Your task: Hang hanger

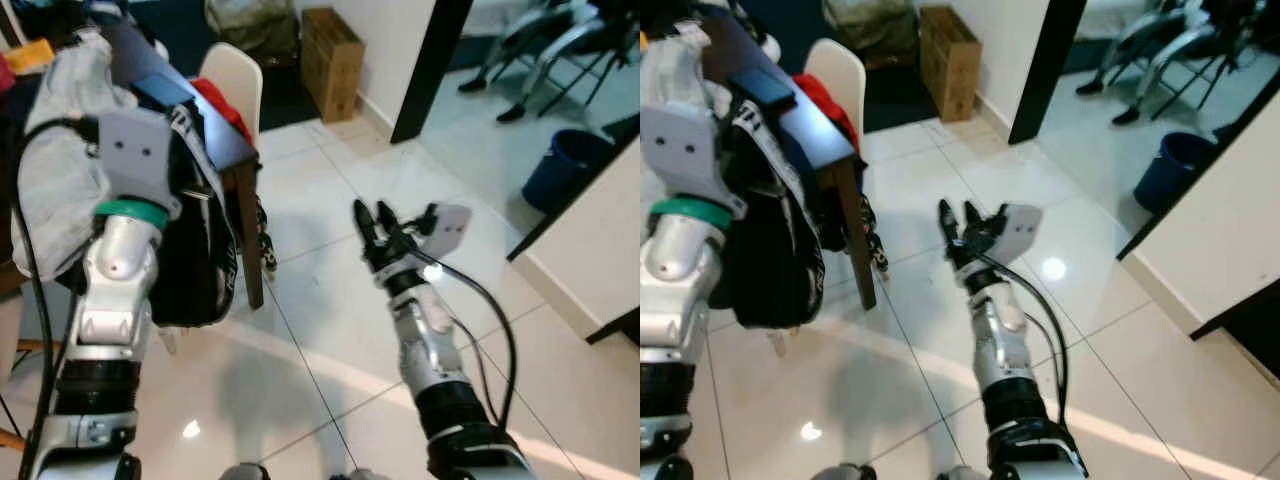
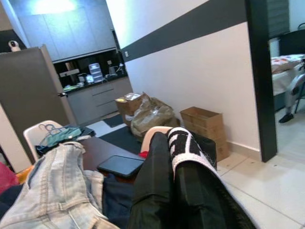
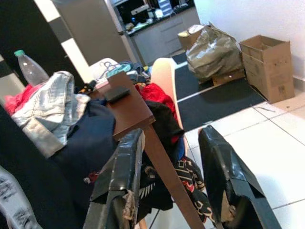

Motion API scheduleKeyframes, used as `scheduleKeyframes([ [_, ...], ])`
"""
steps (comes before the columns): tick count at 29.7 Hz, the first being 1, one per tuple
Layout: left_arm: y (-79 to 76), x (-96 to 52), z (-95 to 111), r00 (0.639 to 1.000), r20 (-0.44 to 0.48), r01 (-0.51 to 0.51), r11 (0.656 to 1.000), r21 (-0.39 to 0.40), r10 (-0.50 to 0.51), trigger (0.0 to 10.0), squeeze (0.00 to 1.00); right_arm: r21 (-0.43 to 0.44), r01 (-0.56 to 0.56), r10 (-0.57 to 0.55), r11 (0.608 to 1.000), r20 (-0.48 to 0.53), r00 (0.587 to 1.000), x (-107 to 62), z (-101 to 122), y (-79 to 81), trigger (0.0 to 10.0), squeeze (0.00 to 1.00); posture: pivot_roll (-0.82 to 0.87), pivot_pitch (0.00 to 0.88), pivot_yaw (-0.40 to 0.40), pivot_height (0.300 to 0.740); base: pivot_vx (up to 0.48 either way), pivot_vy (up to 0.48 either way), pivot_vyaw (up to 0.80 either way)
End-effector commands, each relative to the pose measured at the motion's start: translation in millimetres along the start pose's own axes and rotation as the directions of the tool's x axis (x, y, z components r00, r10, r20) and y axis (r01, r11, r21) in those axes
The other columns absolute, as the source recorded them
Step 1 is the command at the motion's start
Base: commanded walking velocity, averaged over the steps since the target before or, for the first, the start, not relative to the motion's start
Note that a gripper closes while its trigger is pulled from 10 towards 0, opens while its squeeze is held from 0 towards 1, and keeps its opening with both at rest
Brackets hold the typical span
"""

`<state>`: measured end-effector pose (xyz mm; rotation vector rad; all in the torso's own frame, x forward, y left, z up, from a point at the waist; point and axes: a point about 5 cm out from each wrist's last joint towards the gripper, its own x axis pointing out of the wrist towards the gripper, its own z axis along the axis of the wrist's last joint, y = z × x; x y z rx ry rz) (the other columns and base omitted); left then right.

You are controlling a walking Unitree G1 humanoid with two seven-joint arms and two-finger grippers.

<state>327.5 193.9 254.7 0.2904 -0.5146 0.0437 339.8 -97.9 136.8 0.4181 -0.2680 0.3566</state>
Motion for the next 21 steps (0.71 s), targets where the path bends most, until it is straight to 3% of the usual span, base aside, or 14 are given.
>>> scheduleKeyframes([
  [1,2.1,4.0,7,1.000,0.020,0.001,1.000,0.023,-0.002,10.0,0.00,0.005,0.025,-0.025,1.000,-0.007,1.000,-3.8,-1,-5.7,10.0,0.00,0.07,0.049,0.007,0.740,0.296,0.000,0.00],
  [7,11.2,7.8,12,0.999,0.037,-0.022,0.999,0.049,0.020,10.0,0.00,0.004,0.027,-0.027,1.000,-0.008,1.000,-4.9,-1,-6.2,10.0,0.00,0.07,0.054,0.005,0.740,0.294,0.000,0.00],
  [11,27.8,15.2,26,0.995,0.077,-0.065,0.994,0.082,0.059,10.0,0.00,0.003,0.026,-0.026,1.000,-0.009,1.000,-4.6,-1,-6.5,10.0,0.00,0.08,0.058,0.003,0.740,0.292,0.000,0.00],
  [16,36.5,20.0,36,0.991,0.105,-0.090,0.992,0.092,0.080,10.0,0.00,-0.018,0.011,-0.012,1.000,-0.012,1.000,-3.7,0,-4.7,10.0,0.00,0.08,0.060,0.002,0.740,0.296,0.000,0.00],
  [21,39.8,23.1,46,0.988,0.129,-0.100,0.990,0.098,0.087,10.0,0.00,-0.026,0.002,-0.002,1.000,-0.016,1.000,-3.6,-1,-2.7,10.0,0.00,0.08,0.062,0.001,0.740,0.298,0.000,0.80],
])
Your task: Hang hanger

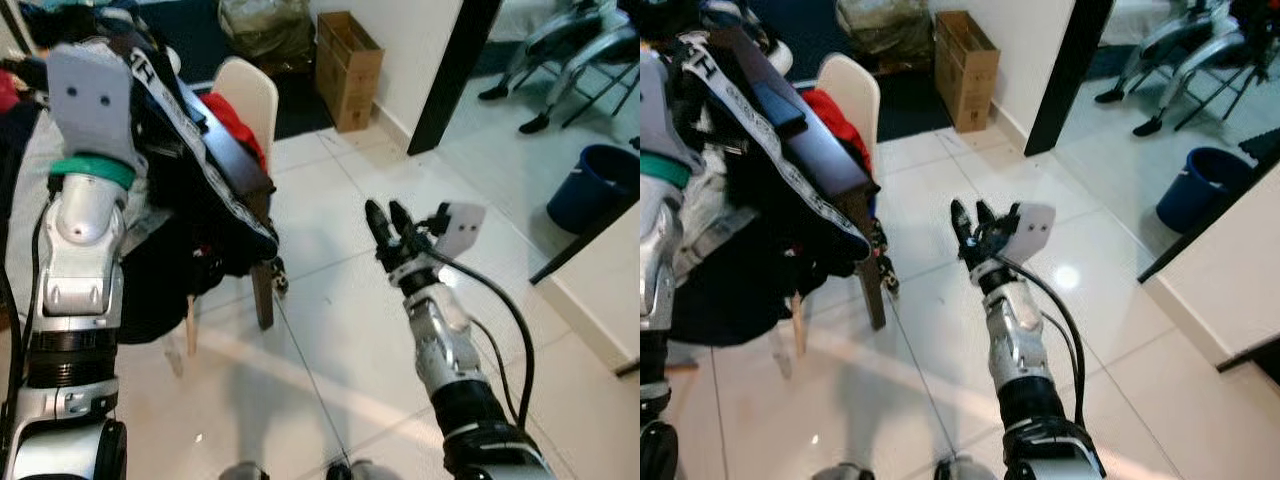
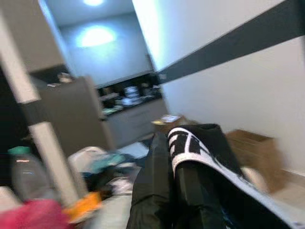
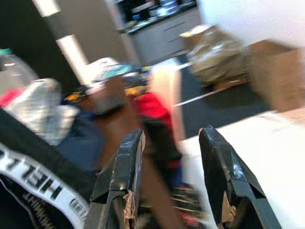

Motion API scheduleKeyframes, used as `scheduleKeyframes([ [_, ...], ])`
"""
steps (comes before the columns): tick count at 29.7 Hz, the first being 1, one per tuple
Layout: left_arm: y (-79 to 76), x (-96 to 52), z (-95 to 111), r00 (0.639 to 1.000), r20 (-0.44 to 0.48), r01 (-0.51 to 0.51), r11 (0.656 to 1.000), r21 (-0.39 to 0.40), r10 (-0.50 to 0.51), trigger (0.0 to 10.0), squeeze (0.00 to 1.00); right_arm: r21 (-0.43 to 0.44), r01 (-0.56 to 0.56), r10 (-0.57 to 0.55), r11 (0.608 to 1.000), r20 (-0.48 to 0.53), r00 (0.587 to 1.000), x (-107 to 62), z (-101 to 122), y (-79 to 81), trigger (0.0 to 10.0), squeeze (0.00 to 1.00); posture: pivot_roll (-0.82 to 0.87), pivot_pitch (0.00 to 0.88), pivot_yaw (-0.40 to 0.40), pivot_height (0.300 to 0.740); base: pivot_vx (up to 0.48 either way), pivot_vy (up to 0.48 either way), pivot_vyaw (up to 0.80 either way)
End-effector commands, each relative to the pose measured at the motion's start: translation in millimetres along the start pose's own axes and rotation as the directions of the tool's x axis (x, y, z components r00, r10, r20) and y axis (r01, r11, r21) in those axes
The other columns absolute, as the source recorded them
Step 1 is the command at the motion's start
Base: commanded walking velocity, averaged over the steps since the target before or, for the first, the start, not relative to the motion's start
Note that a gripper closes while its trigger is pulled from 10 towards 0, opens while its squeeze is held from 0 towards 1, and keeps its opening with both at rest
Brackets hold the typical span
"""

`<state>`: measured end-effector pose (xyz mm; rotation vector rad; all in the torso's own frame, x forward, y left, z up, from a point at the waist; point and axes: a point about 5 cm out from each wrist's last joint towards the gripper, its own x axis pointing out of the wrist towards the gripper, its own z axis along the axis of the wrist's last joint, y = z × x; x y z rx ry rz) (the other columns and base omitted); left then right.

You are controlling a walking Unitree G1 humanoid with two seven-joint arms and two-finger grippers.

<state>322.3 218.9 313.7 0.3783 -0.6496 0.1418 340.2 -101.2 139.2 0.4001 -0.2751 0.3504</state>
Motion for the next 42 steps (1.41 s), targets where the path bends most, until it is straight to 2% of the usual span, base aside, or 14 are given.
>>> scheduleKeyframes([
  [1,0.3,0.3,3,1.000,0.004,-0.007,1.000,-0.004,0.007,10.0,0.00,-0.004,0.000,0.000,1.000,-0.021,1.000,-3.9,-5,-0.4,10.0,0.00,0.08,0.062,0.001,0.740,0.296,0.000,0.80],
  [10,10.0,6.0,12,0.999,0.031,-0.034,0.999,0.008,0.034,10.0,0.00,0.014,0.002,-0.001,1.000,-0.021,1.000,-4.5,-5,-0.7,10.0,0.00,0.08,0.063,-0.001,0.740,0.296,0.000,0.79],
  [13,12.9,6.7,11,0.999,0.026,-0.038,0.999,0.016,0.038,10.0,0.00,0.037,0.020,-0.020,0.999,-0.021,1.000,-4.5,-6,-2.6,10.0,0.00,0.08,0.063,-0.002,0.740,0.294,0.000,0.00],
  [22,20.8,8.7,10,0.999,0.024,-0.048,0.998,0.039,0.047,10.0,0.00,0.032,0.020,-0.020,0.999,-0.023,1.000,-4.5,-5,-3.1,10.0,0.00,0.08,0.064,-0.003,0.740,0.298,0.000,0.00],
  [27,37.5,12.4,14,0.996,0.034,-0.084,0.992,0.091,0.081,10.0,0.00,0.034,0.017,-0.016,0.999,-0.029,0.999,-6.1,-7,-2.5,10.0,0.00,0.08,0.062,-0.006,0.740,0.296,0.000,0.00],
  [32,40.4,13.0,14,0.996,0.034,-0.086,0.992,0.097,0.083,10.0,0.00,0.035,0.016,-0.015,0.999,-0.030,0.999,-6.2,-7,-2.4,10.0,0.00,0.08,0.060,-0.006,0.740,0.294,0.000,0.00],
  [34,27.6,11.1,-3,0.995,-0.099,0.015,0.999,0.048,-0.010,10.0,0.00,0.039,0.015,-0.013,0.999,-0.030,0.999,-6.1,-8,-2.5,10.0,0.00,0.09,0.054,-0.007,0.740,0.000,0.000,0.00],
  [35,27.6,11.1,-3,0.995,-0.099,0.015,0.999,0.048,-0.010,10.0,0.00,0.039,0.015,-0.013,0.999,-0.030,0.999,-6.1,-8,-2.5,10.0,0.00,0.09,0.054,-0.007,0.740,0.000,0.000,0.00],
  [36,20.2,8.7,-12,0.986,-0.159,0.060,0.998,0.031,-0.054,10.0,0.00,0.040,0.014,-0.013,0.999,-0.030,0.999,-6.1,-8,-2.6,10.0,0.00,0.09,0.054,-0.007,0.740,0.000,0.000,0.00],
  [37,20.2,8.7,-12,0.986,-0.159,0.060,0.998,0.031,-0.054,10.0,0.00,0.040,0.014,-0.013,0.999,-0.030,0.999,-6.1,-8,-2.6,10.0,0.00,0.09,0.054,-0.007,0.740,0.000,0.000,0.00],
  [38,10.1,3.4,-22,0.969,-0.231,0.090,0.996,-0.028,-0.094,10.0,0.00,0.041,0.015,-0.014,0.999,-0.029,0.999,-6.1,-8,-2.7,10.0,0.00,0.08,0.050,-0.005,0.740,0.000,0.000,0.00],
  [39,10.1,3.4,-22,0.969,-0.231,0.090,0.996,-0.028,-0.094,10.0,0.00,0.041,0.015,-0.014,0.999,-0.029,0.999,-6.1,-8,-2.7,10.0,0.00,0.08,0.050,-0.005,0.740,0.000,0.000,0.00],
  [40,0.2,-3.5,-33,0.947,-0.298,0.096,0.992,-0.084,-0.117,10.0,0.00,0.044,0.017,-0.016,0.999,-0.025,1.000,-6.3,-7,-2.8,10.0,0.00,0.08,0.047,-0.002,0.740,0.000,0.000,0.00],
  [42,0.2,-3.5,-33,0.947,-0.298,0.096,0.992,-0.084,-0.117,10.0,0.00,0.044,0.017,-0.016,0.999,-0.025,1.000,-6.3,-7,-2.8,10.0,0.00,0.08,0.047,-0.002,0.740,0.000,0.000,0.00],
])
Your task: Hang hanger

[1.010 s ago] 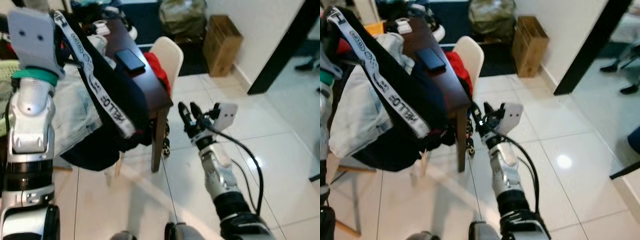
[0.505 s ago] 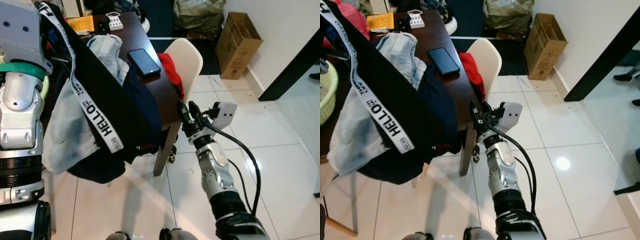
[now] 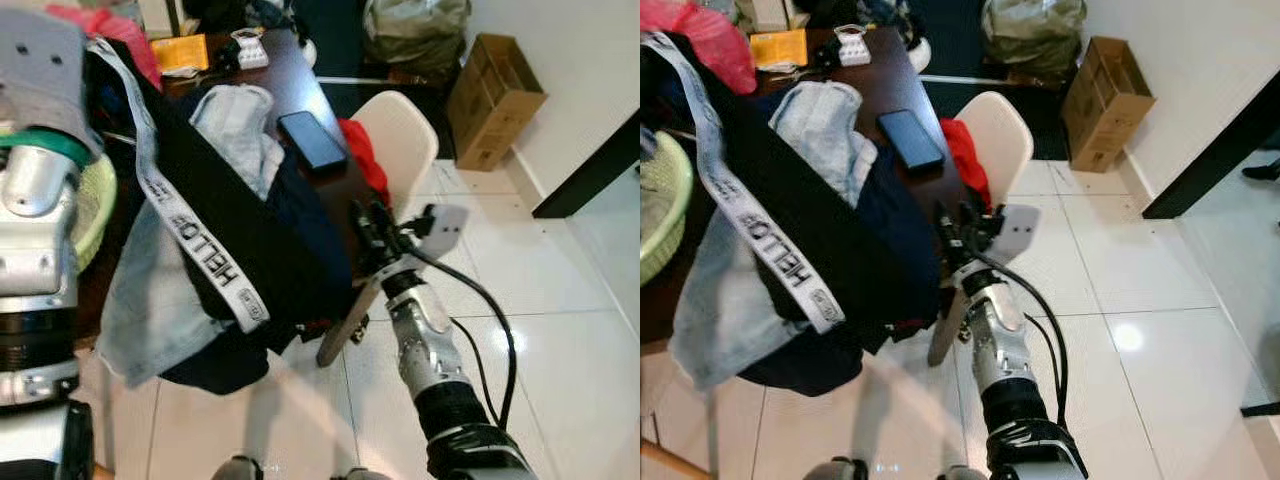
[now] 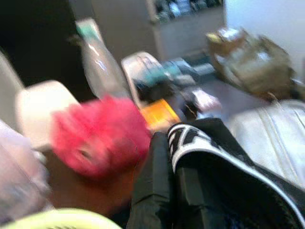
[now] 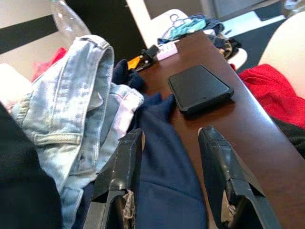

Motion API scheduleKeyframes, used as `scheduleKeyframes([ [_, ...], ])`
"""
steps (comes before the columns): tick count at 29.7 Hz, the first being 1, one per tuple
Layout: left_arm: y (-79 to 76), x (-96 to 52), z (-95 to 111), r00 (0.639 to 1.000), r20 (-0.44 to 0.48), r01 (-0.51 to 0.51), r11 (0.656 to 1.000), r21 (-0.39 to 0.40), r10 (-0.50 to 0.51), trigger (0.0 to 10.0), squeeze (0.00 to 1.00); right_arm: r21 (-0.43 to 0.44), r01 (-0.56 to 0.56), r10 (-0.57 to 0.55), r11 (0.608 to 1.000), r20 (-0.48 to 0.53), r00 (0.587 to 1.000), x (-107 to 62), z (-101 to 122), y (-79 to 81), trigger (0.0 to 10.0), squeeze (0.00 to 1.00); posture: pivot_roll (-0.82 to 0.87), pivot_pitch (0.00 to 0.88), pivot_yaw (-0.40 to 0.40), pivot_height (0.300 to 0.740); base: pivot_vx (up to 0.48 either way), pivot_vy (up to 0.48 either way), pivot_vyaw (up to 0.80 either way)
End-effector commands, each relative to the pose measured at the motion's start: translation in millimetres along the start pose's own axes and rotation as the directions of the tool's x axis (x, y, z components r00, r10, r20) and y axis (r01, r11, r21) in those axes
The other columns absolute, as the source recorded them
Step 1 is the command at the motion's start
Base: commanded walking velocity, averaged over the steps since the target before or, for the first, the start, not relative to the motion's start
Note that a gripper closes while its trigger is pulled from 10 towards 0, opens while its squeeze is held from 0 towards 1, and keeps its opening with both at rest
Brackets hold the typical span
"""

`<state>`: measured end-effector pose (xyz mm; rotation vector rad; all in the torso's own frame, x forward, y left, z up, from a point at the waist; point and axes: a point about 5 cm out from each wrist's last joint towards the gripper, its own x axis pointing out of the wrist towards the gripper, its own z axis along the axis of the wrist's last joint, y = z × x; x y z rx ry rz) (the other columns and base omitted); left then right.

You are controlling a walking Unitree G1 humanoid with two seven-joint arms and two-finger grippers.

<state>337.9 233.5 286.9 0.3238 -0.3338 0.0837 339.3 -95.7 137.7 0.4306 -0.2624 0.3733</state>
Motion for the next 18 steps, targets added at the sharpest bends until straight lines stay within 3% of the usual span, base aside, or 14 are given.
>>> scheduleKeyframes([
  [1,-8.1,-1.5,-8,0.999,-0.046,0.023,0.999,-0.039,-0.024,10.0,0.00,0.011,0.034,-0.034,0.999,-0.011,0.999,-6.7,-3,-7.5,10.0,0.00,0.08,0.046,-0.001,0.740,0.000,0.000,0.00],
  [9,-17.5,-5.2,-20,0.994,-0.096,0.041,0.999,-0.026,-0.043,10.0,0.00,0.015,0.041,-0.041,0.999,-0.005,0.999,-7.8,-2,-9.2,10.0,0.00,0.08,0.039,0.003,0.740,0.000,0.000,0.00],
  [18,-0.2,-3.4,-18,0.993,-0.112,-0.040,0.998,0.040,0.044,10.0,0.00,0.022,0.039,-0.039,0.999,0.006,0.999,-6.4,0,-9.4,10.0,0.00,0.08,0.046,0.002,0.740,0.000,0.000,0.00],
])
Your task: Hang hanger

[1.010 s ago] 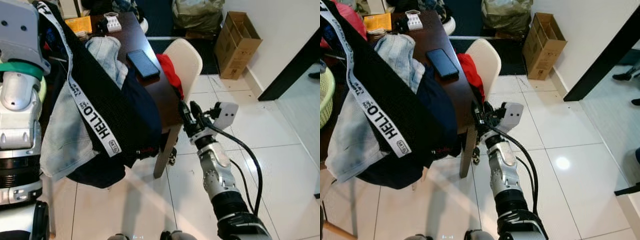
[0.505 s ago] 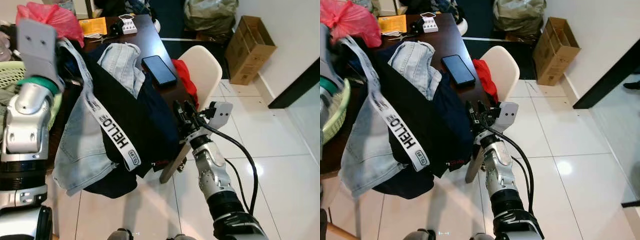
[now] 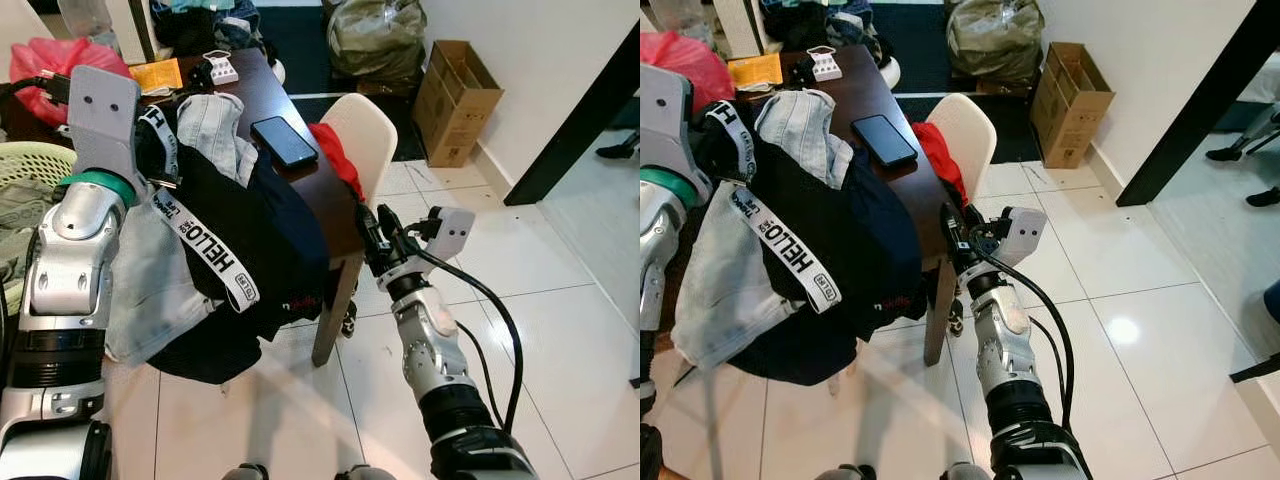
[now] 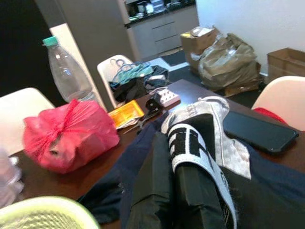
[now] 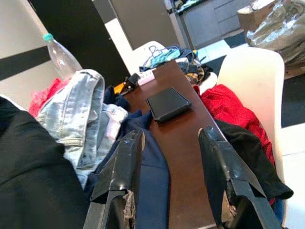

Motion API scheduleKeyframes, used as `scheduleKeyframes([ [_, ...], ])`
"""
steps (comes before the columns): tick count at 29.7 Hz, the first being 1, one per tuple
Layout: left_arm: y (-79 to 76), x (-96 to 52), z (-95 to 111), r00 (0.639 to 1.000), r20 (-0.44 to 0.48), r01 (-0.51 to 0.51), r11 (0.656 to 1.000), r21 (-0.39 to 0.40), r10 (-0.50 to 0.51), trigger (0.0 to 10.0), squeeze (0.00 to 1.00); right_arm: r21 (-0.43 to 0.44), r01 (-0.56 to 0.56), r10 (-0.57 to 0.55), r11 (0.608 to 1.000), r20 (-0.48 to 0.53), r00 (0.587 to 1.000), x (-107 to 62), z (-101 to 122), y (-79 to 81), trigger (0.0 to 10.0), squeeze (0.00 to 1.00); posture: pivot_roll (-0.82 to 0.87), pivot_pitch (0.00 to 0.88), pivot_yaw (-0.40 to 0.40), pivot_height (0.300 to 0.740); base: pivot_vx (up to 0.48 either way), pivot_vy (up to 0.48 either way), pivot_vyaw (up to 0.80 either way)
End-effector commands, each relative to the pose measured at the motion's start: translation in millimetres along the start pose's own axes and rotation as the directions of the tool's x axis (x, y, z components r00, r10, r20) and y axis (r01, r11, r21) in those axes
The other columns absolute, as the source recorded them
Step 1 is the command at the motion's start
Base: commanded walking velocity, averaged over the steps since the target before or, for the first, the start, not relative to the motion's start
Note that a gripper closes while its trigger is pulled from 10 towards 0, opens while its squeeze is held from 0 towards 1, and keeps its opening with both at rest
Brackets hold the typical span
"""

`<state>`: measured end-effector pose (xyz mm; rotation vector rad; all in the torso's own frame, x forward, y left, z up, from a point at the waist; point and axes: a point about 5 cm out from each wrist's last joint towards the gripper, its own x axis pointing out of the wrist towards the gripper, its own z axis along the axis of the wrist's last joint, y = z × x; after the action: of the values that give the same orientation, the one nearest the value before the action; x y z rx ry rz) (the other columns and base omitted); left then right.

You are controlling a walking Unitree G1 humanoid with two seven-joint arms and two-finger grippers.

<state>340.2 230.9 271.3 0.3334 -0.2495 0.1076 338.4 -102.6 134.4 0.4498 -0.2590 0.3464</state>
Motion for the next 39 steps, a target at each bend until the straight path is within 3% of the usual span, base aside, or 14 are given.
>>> scheduleKeyframes([
  [1,10.8,0.2,-3,0.998,-0.025,-0.052,0.998,0.039,0.053,10.0,0.00,0.007,0.011,-0.011,1.000,0.001,1.000,-2.2,0,-2.9,10.0,0.00,0.08,0.047,0.001,0.740,0.000,0.000,0.00],
  [14,20.4,11.0,-9,1.000,-0.017,0.022,0.979,0.202,-0.019,10.0,0.00,0.011,0.007,-0.007,1.000,0.003,1.000,-0.9,2,-3.0,10.0,0.00,0.08,0.054,-0.008,0.740,0.000,0.000,0.00],
  [15,15.6,15.0,-11,0.997,-0.025,0.074,0.973,0.216,-0.070,10.0,1.00,0.010,0.007,-0.007,1.000,0.001,1.000,-0.4,2,-3.0,10.0,0.00,0.08,0.054,-0.012,0.740,0.000,0.000,0.00],
  [25,16.0,49.3,4,0.985,-0.031,0.170,0.915,0.367,-0.171,10.0,1.00,0.009,0.018,-0.018,1.000,-0.002,1.000,0.9,3,-4.7,10.0,0.00,0.07,0.050,-0.006,0.740,0.000,0.000,0.00],
  [26,15.3,53.3,2,0.971,-0.096,0.237,0.885,0.400,-0.217,10.0,0.17,0.007,0.020,-0.020,1.000,-0.002,1.000,0.4,3,-5.6,10.0,0.00,0.06,0.051,-0.005,0.740,0.000,0.000,0.00],
  [27,13.7,53.8,-3,0.953,-0.163,0.300,0.868,0.396,-0.255,10.0,0.00,0.007,0.021,-0.021,1.000,-0.003,1.000,0.0,3,-6.0,10.0,0.00,0.06,0.051,-0.005,0.740,0.000,0.000,0.00],
  [28,13.7,53.8,-3,0.953,-0.163,0.300,0.868,0.396,-0.255,10.0,0.00,0.007,0.021,-0.021,1.000,-0.003,1.000,0.0,3,-6.0,10.0,0.00,0.06,0.051,-0.005,0.740,0.000,0.000,0.00],
  [30,11.3,53.6,-14,0.912,-0.268,0.391,0.854,0.342,-0.311,10.0,0.00,0.007,0.020,-0.020,1.000,-0.006,1.000,-1.1,2,-5.7,10.0,0.00,0.06,0.053,-0.003,0.740,0.000,0.000,0.00],
  [32,10.1,53.4,-16,0.899,-0.290,0.402,0.884,0.241,-0.329,10.0,0.00,0.008,0.019,-0.019,1.000,-0.010,1.000,-1.6,2,-5.5,10.0,0.00,0.06,0.055,-0.004,0.740,0.000,0.000,0.00],
  [33,9.0,53.8,-16,0.888,-0.300,0.408,0.898,0.168,-0.348,10.0,0.00,0.009,0.018,-0.018,1.000,-0.013,1.000,-1.9,1,-5.3,10.0,0.00,0.06,0.055,-0.004,0.740,0.000,0.000,0.00],
  [34,5.2,53.4,-14,0.865,-0.299,0.421,0.907,-0.006,-0.403,10.0,0.00,0.010,0.016,-0.016,1.000,-0.019,1.000,-2.5,0,-4.9,10.0,0.00,0.07,0.058,-0.007,0.740,0.000,0.000,0.00],
  [35,5.2,53.4,-14,0.865,-0.299,0.421,0.907,-0.006,-0.403,10.0,0.00,0.010,0.016,-0.016,1.000,-0.019,1.000,-2.5,0,-4.9,10.0,0.00,0.07,0.058,-0.007,0.740,0.000,0.000,0.00],
  [36,0.4,52.3,-11,0.841,-0.281,0.439,0.886,-0.147,-0.463,10.0,0.00,0.011,0.013,-0.012,1.000,-0.025,1.000,-2.8,-1,-4.4,10.0,0.00,0.07,0.059,-0.007,0.740,0.000,0.000,0.00],
  [39,-2.7,51.9,-9,0.823,-0.263,0.455,0.861,-0.227,-0.504,10.0,0.00,0.012,0.011,-0.010,1.000,-0.029,1.000,-3.0,-2,-4.1,10.0,0.00,0.07,0.059,-0.007,0.740,0.000,0.000,0.00],
])
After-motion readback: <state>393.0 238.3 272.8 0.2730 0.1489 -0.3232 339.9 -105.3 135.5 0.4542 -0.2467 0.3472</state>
